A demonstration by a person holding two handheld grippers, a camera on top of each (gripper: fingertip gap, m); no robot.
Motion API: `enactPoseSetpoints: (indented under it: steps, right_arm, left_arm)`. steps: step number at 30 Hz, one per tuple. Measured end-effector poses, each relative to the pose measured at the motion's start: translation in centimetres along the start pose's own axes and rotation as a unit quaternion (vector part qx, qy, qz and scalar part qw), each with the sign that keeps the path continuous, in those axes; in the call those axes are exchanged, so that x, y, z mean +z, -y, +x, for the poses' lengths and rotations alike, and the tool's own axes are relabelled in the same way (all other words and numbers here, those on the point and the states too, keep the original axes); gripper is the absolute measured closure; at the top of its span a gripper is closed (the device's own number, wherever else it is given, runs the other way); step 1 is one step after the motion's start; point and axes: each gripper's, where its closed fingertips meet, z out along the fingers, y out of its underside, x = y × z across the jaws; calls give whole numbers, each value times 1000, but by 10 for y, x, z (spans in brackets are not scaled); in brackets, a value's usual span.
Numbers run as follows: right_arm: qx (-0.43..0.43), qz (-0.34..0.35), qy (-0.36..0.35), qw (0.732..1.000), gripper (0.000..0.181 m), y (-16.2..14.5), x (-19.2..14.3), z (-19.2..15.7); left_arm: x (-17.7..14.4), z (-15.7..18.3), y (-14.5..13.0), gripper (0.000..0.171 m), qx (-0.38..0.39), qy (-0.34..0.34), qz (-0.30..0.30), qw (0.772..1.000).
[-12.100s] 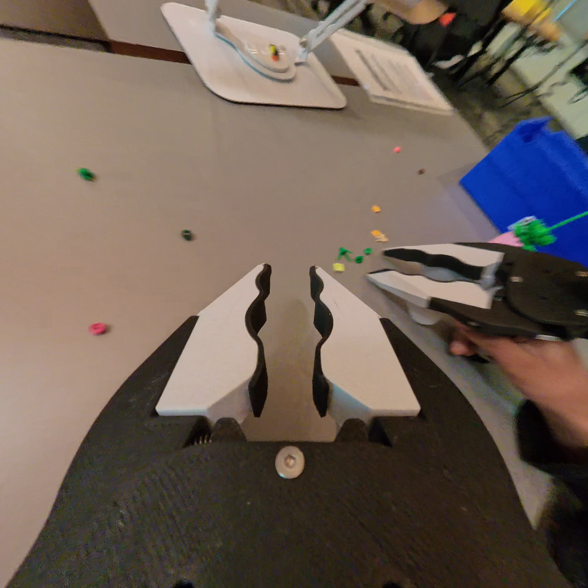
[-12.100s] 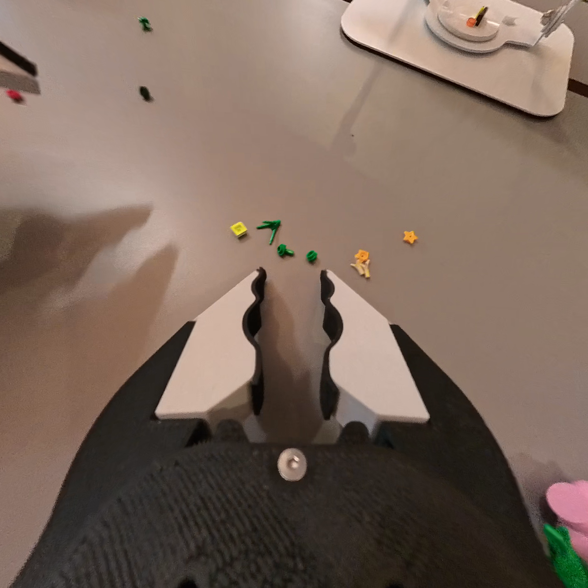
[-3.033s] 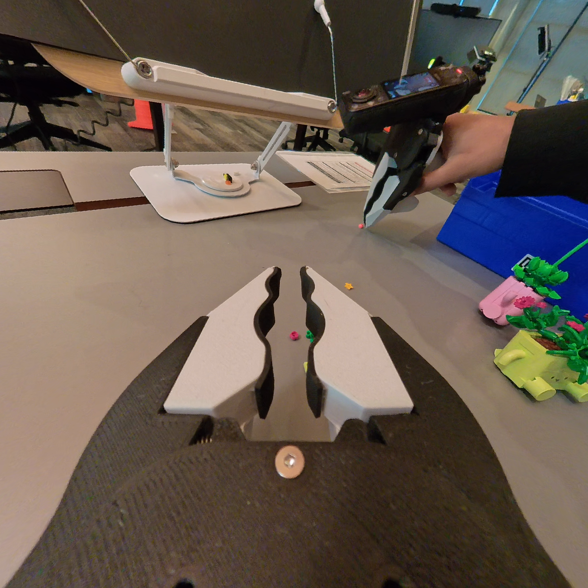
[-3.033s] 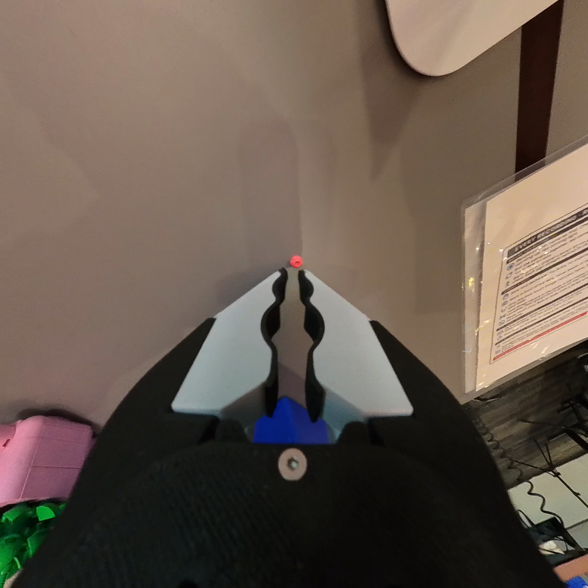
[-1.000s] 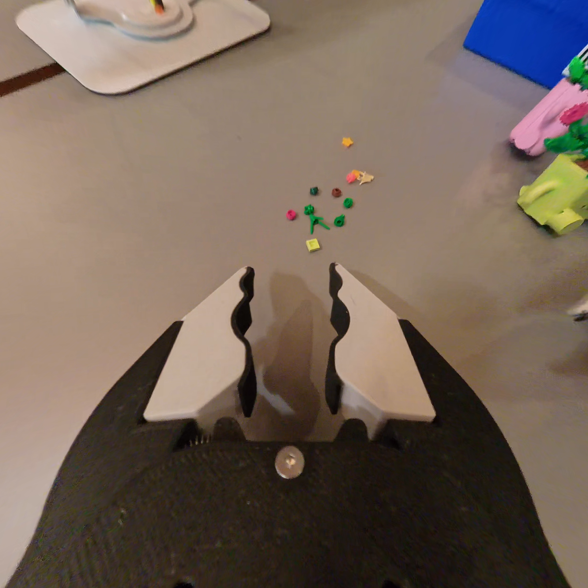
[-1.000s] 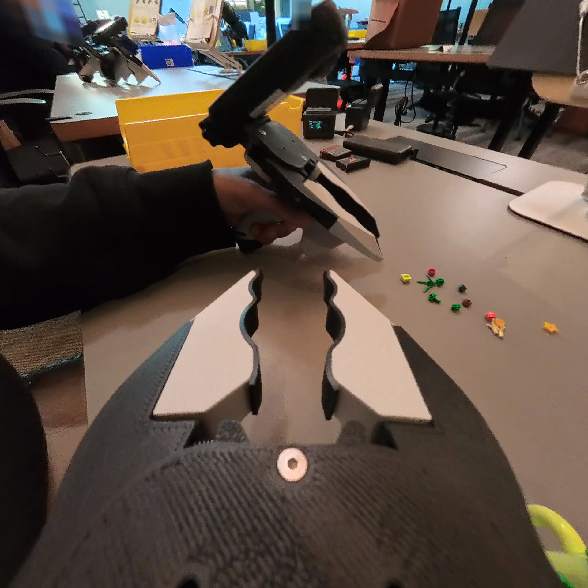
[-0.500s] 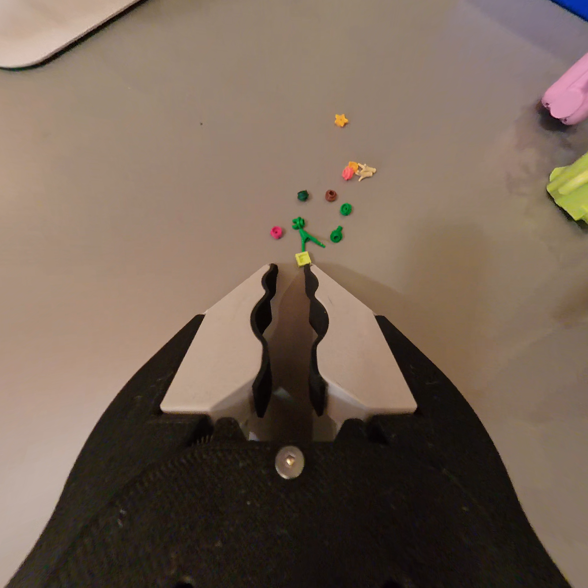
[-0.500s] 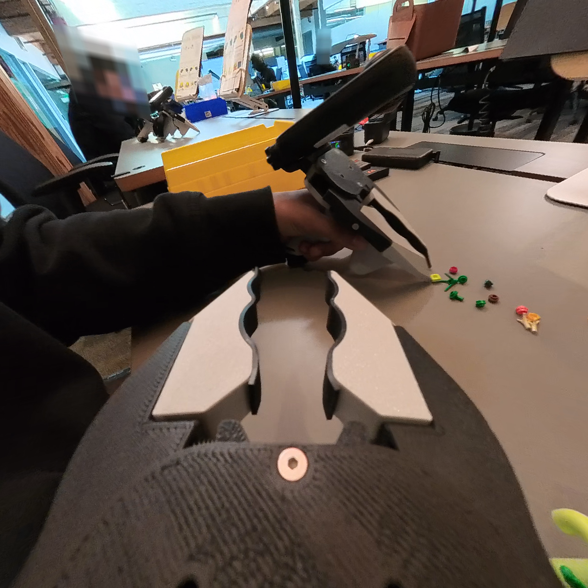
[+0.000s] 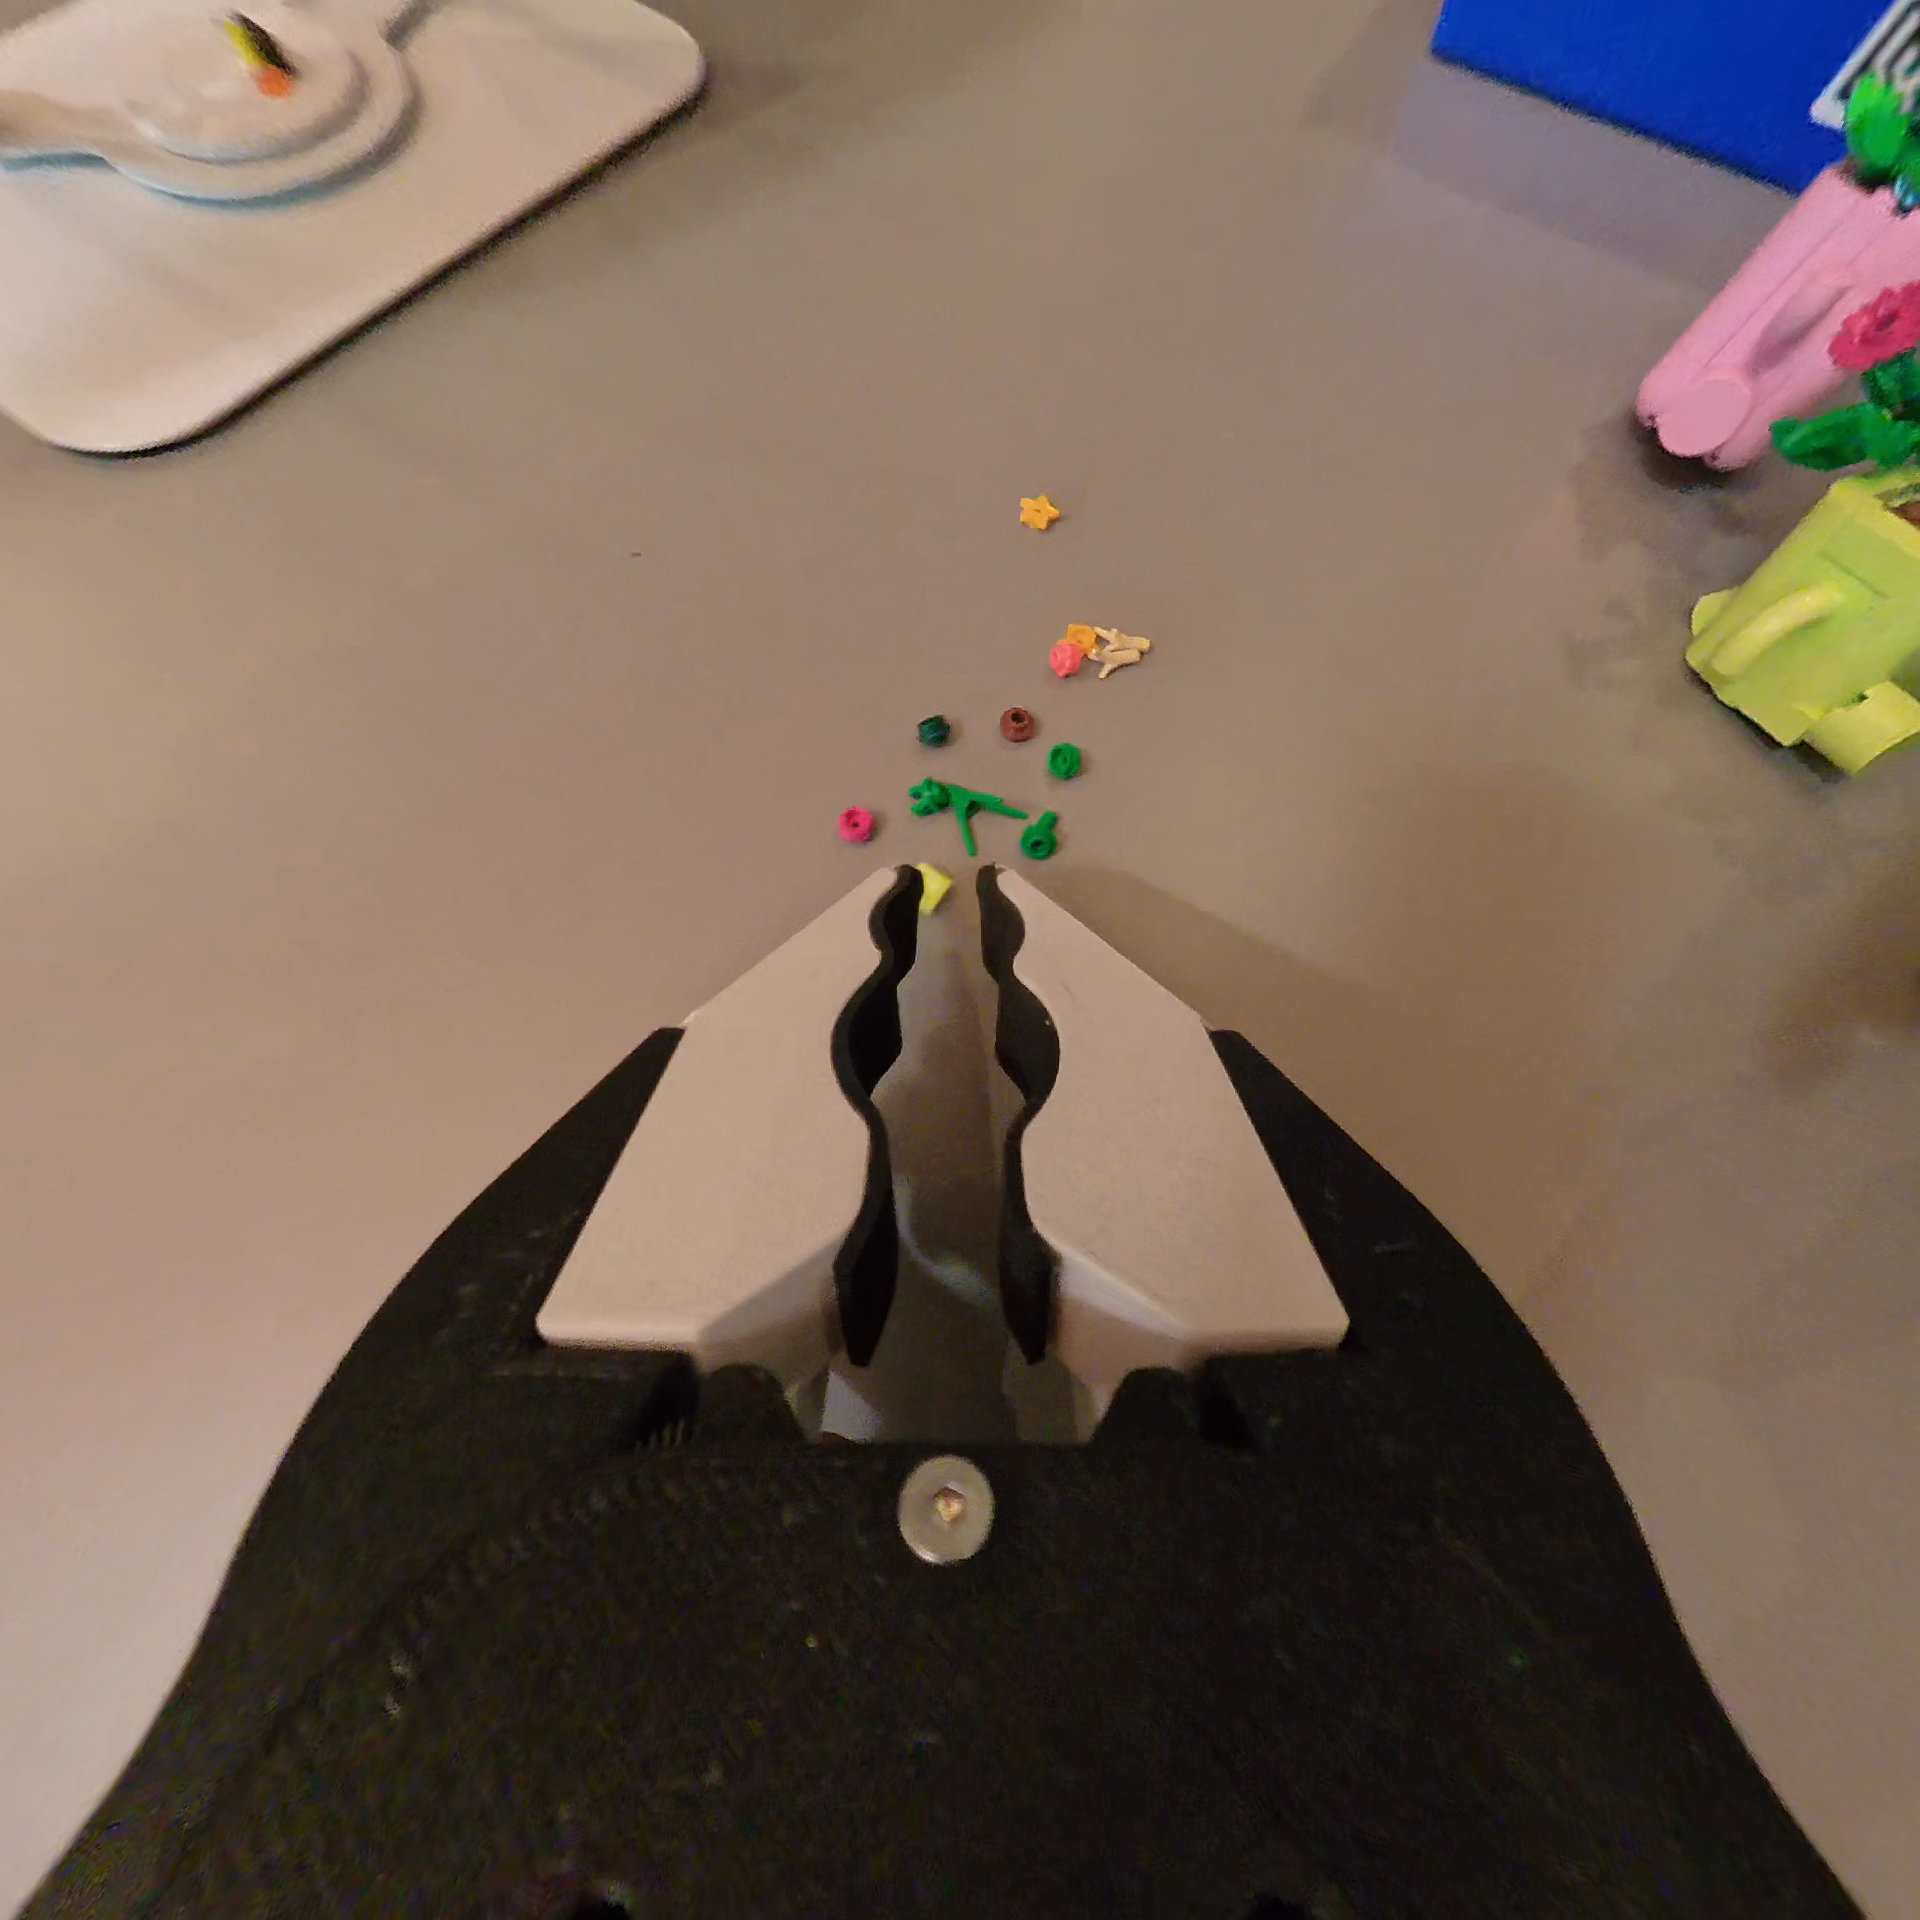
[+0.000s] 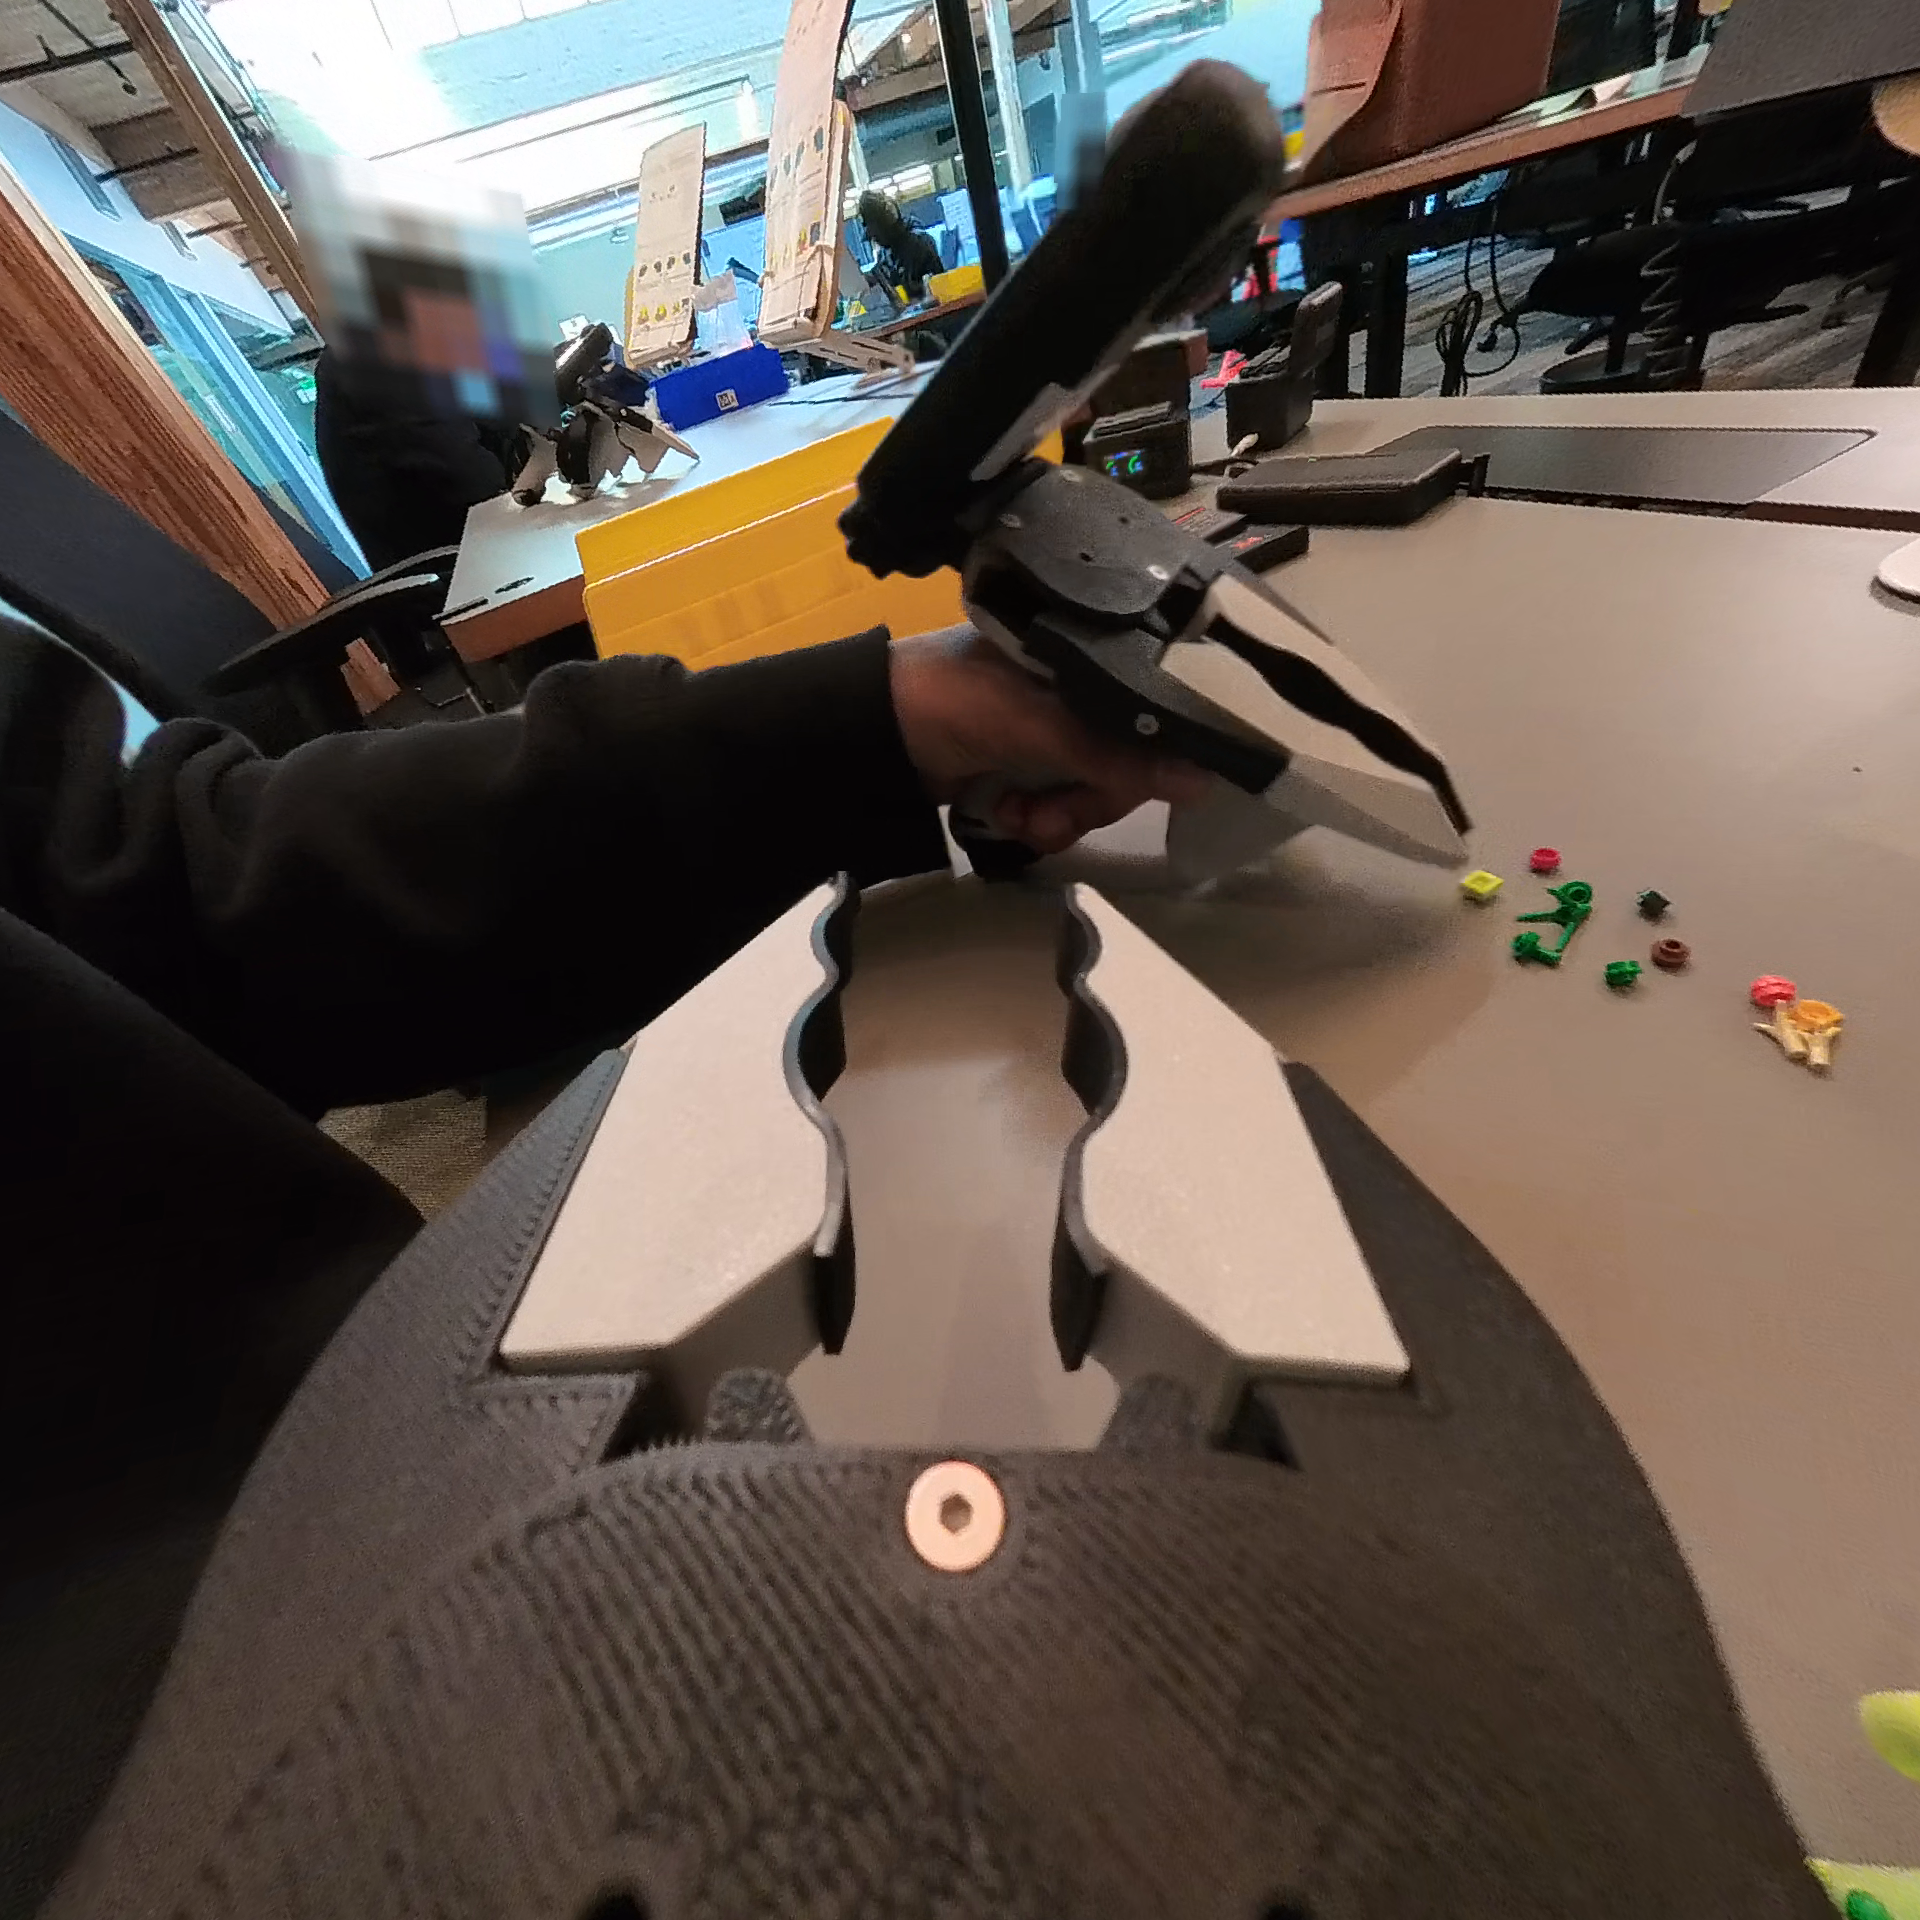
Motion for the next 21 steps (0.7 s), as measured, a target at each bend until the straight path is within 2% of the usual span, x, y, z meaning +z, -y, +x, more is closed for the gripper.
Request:
enactPoseSetpoints:
  steps: [2,8,16,21]
  right_arm:
    - [5,-1,5,1000,144,0,0,-1]
    - [23,-3,24,999,144,-1,2,-5]
    - [22,2,27,999,146,0,0,-5]
    - [17,1,27,999,147,0,1,-7]
  left_arm:
    - [-8,-7,-2,165,-11,17,11,1000]
    - [4,-14,-19,171,-11,24,-56,998]
    - [28,-7,-1,171,23,16,-59,998]
    - [31,-5,6,171,42,38,-46,997]
